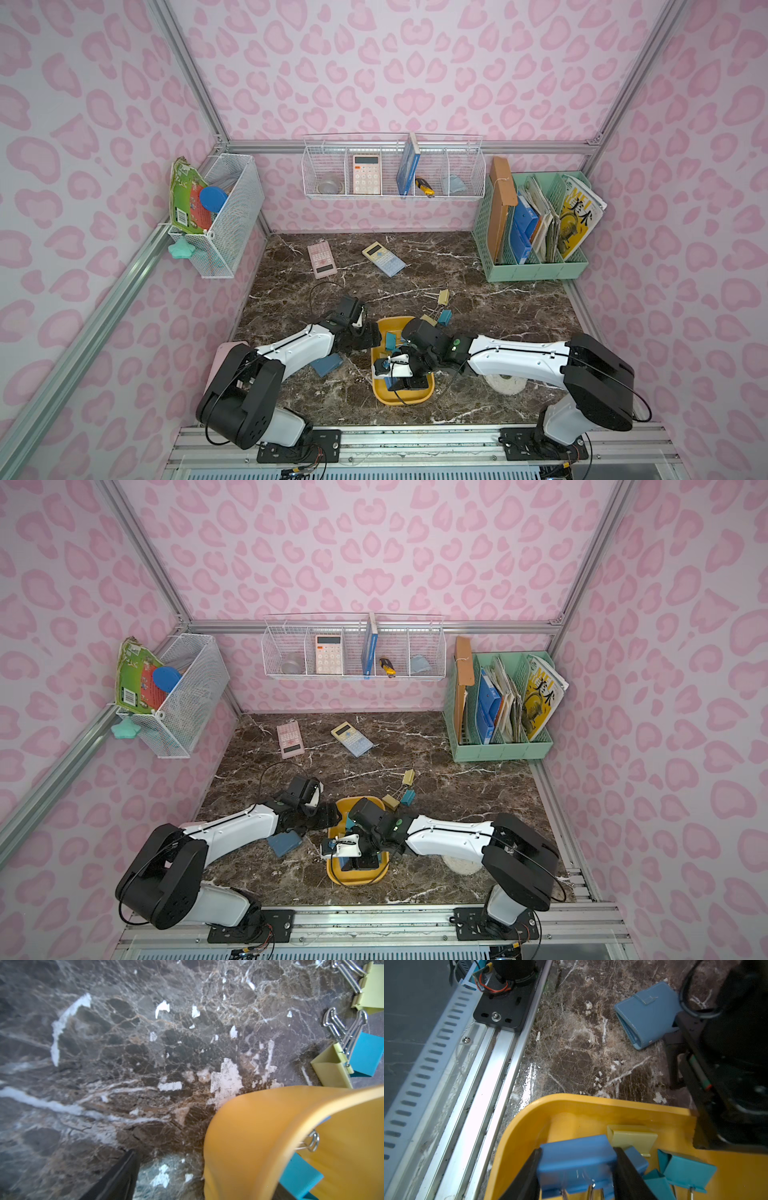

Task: Put the binder clips in the storage box
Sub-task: Place the binder clip in the storage box.

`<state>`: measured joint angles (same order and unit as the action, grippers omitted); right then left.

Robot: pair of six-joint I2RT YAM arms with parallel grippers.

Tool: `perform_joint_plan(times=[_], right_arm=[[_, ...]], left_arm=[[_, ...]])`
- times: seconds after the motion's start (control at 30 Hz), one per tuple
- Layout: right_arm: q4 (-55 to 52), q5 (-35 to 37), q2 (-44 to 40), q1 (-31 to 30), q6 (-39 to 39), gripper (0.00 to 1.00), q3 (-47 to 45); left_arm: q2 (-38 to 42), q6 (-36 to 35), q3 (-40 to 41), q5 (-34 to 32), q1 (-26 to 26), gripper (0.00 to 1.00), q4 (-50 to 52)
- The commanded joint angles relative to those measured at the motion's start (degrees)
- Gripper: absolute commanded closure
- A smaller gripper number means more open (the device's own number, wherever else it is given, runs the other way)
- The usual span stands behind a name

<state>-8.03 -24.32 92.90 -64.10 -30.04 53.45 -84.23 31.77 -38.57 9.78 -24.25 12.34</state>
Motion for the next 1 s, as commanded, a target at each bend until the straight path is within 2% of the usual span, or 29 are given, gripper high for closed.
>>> perform_joint_plan(times=[0.0,0.17,0.23,0.3,0.4,0.57,0.6,0.73,0.87,0.93,0.97], right_arm=[[1.2,-2.9,0.9,-0.1,-0.5,0.55,0.3],[1.1,-4.4,3.4,-0.2,0.4,0.54,1.1],[2.4,-4.1,3.6,-0.2,1.1,0.51,0.5],[3.3,-4.2,4.0,-0.2,1.9,0.43,0.2],[3.1,-3.5,5.2,-0.2,1.8,0.25,0.6],[6.0,0.5,2.8,0.3,2.7,0.11,-0.5],[6.7,1.6,1.4,0.7,3.3,0.01,-0.7],[8.9,5.6,-7.5,3.3,5.6,0.0,-1.5],[12.6,18.5,-16.5,8.8,15.9,0.0,-2.6],[14.6,26.5,-19.4,13.8,28.4,0.0,-4.6],[14.0,27.6,-20.3,18.0,33.4,0.0,-5.0]], left_arm=[[-1.1,0.8,0.4,-0.3,0.1,0.21,5.7],[-1.3,0.6,0.2,-0.4,0.1,0.21,6.0],[-1.3,0.6,0.3,-0.5,0.1,0.21,5.9],[-1.5,0.6,0.3,-0.5,0.1,0.21,5.8],[-1.7,0.6,0.3,-0.4,0.1,0.21,5.9],[-1.4,0.7,0.1,-0.4,0.1,0.21,6.0],[-1.2,0.6,0.1,-0.5,0.1,0.21,6.2],[-1.0,0.7,0.1,-0.5,0.1,0.21,6.1],[-1.3,0.7,-0.1,-0.3,0.1,0.21,6.0],[-1.4,0.7,-0.2,0.0,0.1,0.21,5.7],[-1.5,0.6,-0.3,0.1,0.1,0.21,5.7]])
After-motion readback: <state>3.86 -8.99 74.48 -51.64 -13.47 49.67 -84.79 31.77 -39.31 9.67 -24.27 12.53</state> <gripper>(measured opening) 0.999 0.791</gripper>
